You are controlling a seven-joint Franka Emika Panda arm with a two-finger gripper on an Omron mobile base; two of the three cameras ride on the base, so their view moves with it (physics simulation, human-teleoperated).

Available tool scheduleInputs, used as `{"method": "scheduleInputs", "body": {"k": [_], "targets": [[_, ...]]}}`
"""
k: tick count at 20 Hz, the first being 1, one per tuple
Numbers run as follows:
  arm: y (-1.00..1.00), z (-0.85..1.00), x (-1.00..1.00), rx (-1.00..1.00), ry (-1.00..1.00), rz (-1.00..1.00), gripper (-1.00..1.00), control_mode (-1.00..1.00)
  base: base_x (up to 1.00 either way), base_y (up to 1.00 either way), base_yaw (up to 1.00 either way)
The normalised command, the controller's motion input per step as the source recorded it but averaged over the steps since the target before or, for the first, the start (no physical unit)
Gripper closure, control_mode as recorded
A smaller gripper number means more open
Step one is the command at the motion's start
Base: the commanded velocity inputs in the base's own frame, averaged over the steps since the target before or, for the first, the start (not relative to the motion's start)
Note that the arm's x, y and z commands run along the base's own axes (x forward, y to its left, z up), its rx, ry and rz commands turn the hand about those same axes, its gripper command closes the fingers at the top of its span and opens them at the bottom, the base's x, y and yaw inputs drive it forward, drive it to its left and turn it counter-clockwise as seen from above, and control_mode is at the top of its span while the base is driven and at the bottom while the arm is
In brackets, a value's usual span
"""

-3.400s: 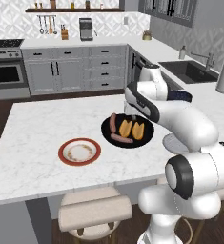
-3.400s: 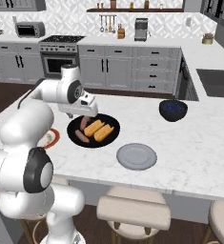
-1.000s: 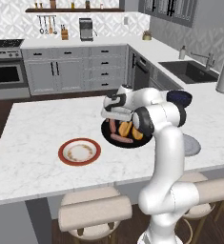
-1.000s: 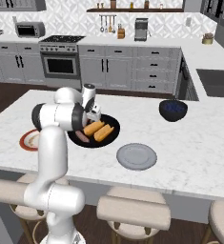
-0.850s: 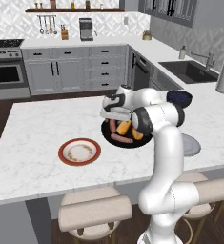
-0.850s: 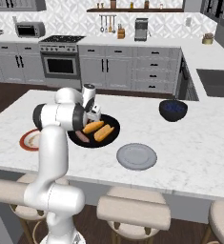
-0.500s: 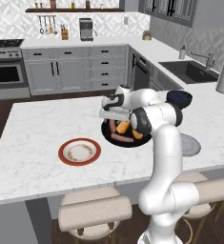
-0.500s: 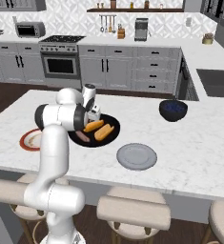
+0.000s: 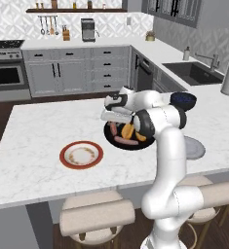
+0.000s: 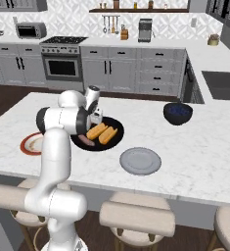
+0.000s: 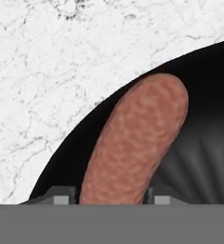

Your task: Place one bun and one sausage from the bowl on each plate.

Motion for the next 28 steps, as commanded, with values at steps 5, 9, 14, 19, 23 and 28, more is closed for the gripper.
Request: {"method": "scheduleInputs", "body": {"k": [5, 9, 14, 19, 23, 28], "targets": [[0.00, 0.17, -0.21, 0.06, -0.02, 0.05, 1.00, -1.00, 0.00, 0.00, 0.00], [-0.01, 0.87, -0.76, 0.07, -0.12, 0.00, 1.00, -1.00, 0.00, 0.00, 0.00], [0.02, 0.95, -0.99, 0.03, -0.05, 0.00, 1.00, -1.00, 0.00, 0.00, 0.00], [0.62, 0.52, -1.00, 0.00, 0.00, 0.00, 1.00, -1.00, 0.00, 0.00, 0.00], [0.99, 0.22, -1.00, -0.01, 0.02, 0.00, 1.00, -1.00, 0.00, 0.00, 0.00], [1.00, -0.01, -0.64, -0.08, 0.07, 0.00, 1.00, -1.00, 0.00, 0.00, 0.00]]}}
